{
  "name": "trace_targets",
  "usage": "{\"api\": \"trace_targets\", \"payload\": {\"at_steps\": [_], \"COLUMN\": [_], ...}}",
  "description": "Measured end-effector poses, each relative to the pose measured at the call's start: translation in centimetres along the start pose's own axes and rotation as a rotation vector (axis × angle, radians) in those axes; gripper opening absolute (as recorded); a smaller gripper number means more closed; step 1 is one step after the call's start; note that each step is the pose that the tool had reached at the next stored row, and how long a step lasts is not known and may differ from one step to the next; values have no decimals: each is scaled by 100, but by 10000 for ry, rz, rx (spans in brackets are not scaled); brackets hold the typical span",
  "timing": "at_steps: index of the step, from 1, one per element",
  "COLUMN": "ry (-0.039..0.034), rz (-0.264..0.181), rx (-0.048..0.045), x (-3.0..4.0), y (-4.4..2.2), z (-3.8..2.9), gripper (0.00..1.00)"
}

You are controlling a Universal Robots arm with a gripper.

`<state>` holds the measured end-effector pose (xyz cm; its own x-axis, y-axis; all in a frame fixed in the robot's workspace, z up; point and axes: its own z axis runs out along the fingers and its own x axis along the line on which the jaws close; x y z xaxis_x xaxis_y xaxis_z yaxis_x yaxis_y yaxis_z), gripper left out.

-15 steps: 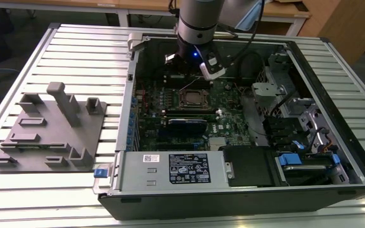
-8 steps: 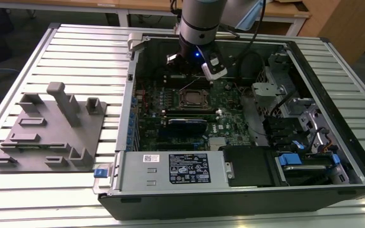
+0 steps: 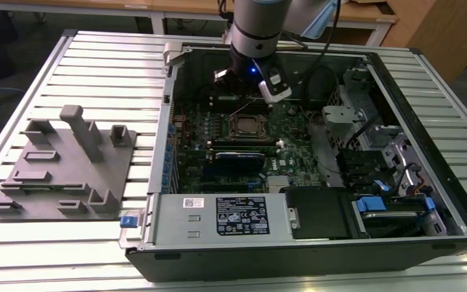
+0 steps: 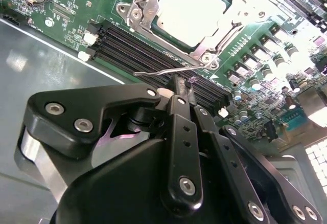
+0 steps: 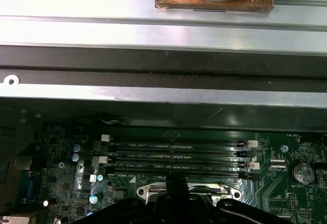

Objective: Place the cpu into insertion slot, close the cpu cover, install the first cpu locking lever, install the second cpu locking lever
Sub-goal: 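Install the first cpu locking lever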

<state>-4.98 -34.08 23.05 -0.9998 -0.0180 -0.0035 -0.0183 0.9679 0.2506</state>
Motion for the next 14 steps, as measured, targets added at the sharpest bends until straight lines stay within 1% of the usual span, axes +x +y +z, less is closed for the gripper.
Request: {"api": "trace_targets", "payload": {"at_steps": [10,14], "ry": [-1,-23], "rz": [-1,-5], "rx": [0,1], "x": [-8,-20], "y": [-2,-4], "z": [7,16], "gripper": [10,10]}}
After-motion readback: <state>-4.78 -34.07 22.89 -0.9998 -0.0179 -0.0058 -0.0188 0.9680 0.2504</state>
